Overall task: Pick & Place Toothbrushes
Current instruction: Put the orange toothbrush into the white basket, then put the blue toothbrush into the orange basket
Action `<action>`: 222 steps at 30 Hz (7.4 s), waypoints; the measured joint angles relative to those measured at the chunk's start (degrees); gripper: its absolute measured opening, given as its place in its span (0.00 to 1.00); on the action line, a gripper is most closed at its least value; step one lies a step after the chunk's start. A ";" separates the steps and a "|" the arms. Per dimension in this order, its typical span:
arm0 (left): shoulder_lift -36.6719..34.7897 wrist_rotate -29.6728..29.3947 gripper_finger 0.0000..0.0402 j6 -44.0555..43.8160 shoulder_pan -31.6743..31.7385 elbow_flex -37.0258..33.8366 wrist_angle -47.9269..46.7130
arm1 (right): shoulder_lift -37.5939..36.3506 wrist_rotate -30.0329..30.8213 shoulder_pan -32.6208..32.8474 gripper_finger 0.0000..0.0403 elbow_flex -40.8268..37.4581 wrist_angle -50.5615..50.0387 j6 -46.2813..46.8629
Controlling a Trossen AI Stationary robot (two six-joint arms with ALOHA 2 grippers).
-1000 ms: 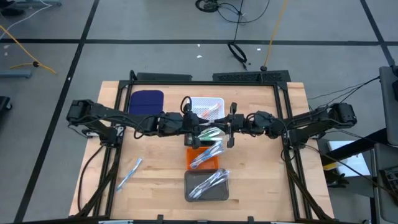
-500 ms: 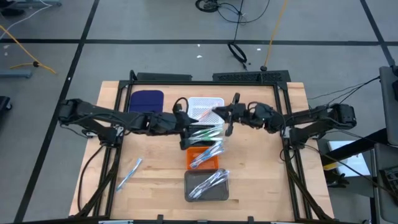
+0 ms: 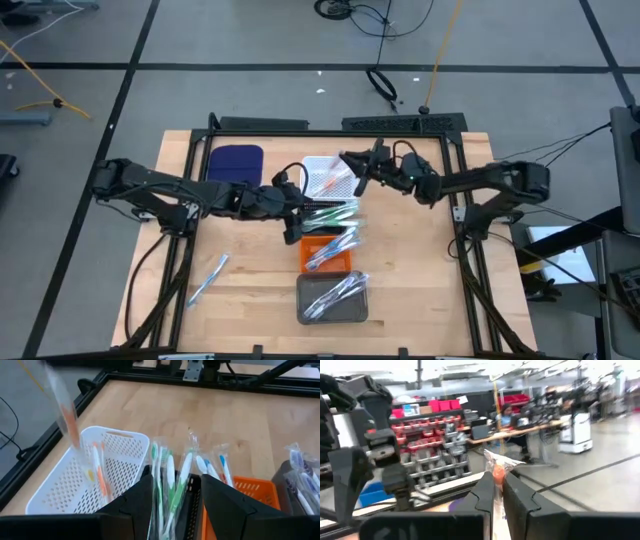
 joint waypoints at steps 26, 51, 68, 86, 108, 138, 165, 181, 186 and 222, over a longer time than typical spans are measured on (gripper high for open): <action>0.02 0.00 0.42 -0.09 -0.82 -0.07 -2.54 | 23.56 -5.38 -1.91 0.03 7.61 14.78 15.60; 0.02 -3.29 0.42 -8.01 -0.86 -0.07 -11.32 | 16.41 -8.13 -2.57 0.59 7.47 2.65 5.16; 0.04 -9.36 0.42 -30.79 -6.73 -0.07 -34.38 | 5.03 -8.24 -0.98 0.58 7.48 -16.86 -0.90; 0.07 14.48 0.42 -76.09 -20.87 -15.23 -44.29 | 5.03 -8.30 5.14 0.57 7.43 -19.73 -2.87; 4.59 23.05 0.42 -92.62 -32.87 -17.71 -40.39 | 5.03 -8.32 5.47 0.55 7.43 -19.74 -2.85; 5.70 26.23 0.00 -89.96 -31.94 -20.98 -41.25 | 5.03 -8.33 5.47 0.55 7.43 -19.79 -2.85; 3.10 -17.85 0.00 -64.39 -26.57 5.84 -57.36 | 5.05 -8.54 10.46 0.55 7.43 -17.18 -1.12; 3.10 -23.81 0.00 -45.03 -20.59 12.48 -53.57 | 5.11 -8.09 15.99 0.55 7.45 -13.66 -3.68; 3.10 -20.58 0.00 -46.00 -19.32 8.48 -48.30 | 5.11 -8.06 15.97 0.55 7.45 -14.47 -3.85; 12.58 8.18 0.36 -54.66 -3.92 -17.49 1.53 | 5.07 -8.06 15.97 0.55 7.45 -16.05 -3.89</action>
